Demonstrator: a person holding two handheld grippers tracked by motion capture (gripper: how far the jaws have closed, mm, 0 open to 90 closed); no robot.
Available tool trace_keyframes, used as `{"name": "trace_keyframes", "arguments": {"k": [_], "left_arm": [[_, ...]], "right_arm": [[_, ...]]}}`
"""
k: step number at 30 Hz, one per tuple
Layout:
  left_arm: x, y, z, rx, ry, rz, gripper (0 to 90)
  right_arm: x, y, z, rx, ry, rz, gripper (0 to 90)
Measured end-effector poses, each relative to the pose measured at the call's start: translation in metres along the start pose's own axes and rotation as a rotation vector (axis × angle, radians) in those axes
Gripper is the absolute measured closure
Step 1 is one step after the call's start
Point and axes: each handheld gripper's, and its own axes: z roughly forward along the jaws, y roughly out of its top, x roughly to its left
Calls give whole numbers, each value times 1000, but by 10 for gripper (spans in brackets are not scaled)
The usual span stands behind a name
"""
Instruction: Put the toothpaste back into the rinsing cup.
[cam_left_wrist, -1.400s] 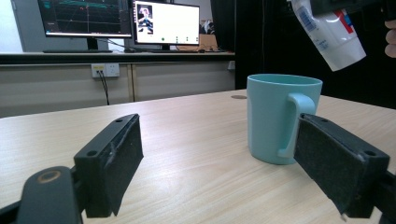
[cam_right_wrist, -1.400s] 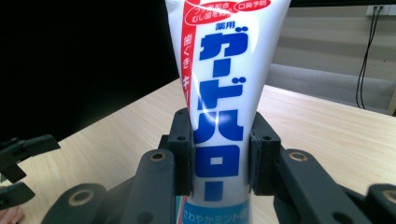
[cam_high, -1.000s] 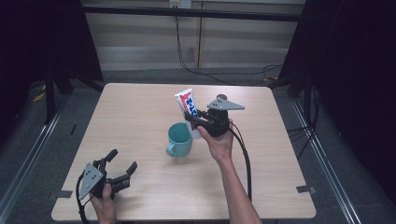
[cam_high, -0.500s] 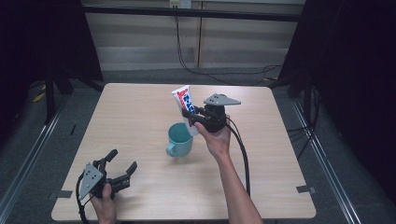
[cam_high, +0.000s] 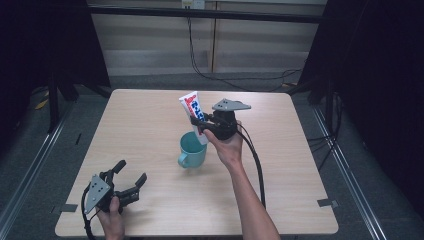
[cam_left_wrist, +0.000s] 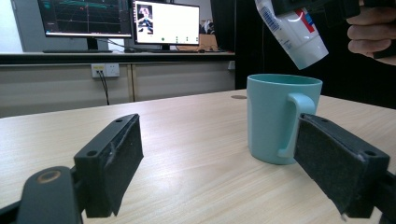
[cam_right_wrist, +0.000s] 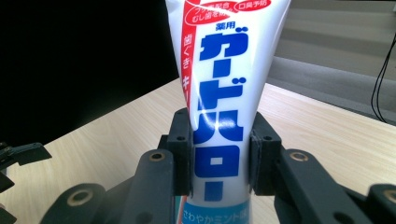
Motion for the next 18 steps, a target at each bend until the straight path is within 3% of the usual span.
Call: {"name": "trace_keyframes", "arguments": {"k": [18], "left_arm": [[0, 0, 0, -6, 3, -6, 155]], "right_arm": [[0, -7, 16, 11, 22, 16, 671]]}}
